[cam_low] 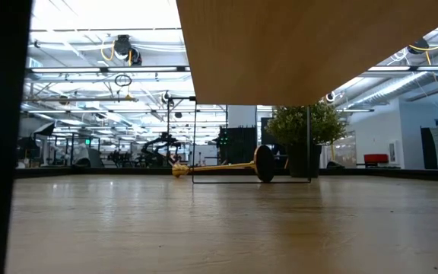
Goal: Pick & Place candle stick holders
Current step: Put the blue patterned scented candle on the shelf
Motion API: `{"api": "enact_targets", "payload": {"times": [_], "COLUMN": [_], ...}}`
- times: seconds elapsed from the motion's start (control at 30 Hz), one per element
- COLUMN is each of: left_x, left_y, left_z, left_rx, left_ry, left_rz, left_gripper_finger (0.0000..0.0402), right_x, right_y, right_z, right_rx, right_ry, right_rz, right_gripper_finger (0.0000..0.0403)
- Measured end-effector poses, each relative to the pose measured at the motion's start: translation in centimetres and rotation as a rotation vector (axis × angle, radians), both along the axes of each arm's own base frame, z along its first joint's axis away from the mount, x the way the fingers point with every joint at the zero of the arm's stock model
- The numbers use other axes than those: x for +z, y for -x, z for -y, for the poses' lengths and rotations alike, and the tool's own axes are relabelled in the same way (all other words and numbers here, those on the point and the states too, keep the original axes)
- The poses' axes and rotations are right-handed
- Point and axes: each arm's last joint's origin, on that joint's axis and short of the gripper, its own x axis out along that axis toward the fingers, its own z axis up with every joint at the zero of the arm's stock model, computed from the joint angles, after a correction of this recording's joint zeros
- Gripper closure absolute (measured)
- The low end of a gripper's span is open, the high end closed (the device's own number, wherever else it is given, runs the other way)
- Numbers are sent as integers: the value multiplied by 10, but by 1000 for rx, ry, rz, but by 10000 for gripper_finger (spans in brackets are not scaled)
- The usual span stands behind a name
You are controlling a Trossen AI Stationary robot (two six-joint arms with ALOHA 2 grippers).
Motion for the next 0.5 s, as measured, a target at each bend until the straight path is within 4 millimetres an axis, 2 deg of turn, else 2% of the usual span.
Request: {"api": "enact_targets", "payload": {"times": [0.23, 0.5], "left_x": [0, 0], "left_y": [-1, -1], "left_z": [-1, -1], "left_rx": [-6, -7], "left_ry": [-21, -25], "left_rz": [-8, -14], "left_gripper_finger": [32, 32], "right_x": [-14, -25], "right_y": [-14, -17], "right_z": [-6, -10], "right_rx": [19, -2], "right_ry": [-38, -41], "right_rz": [25, -7], "right_gripper_finger": [114, 114]}}
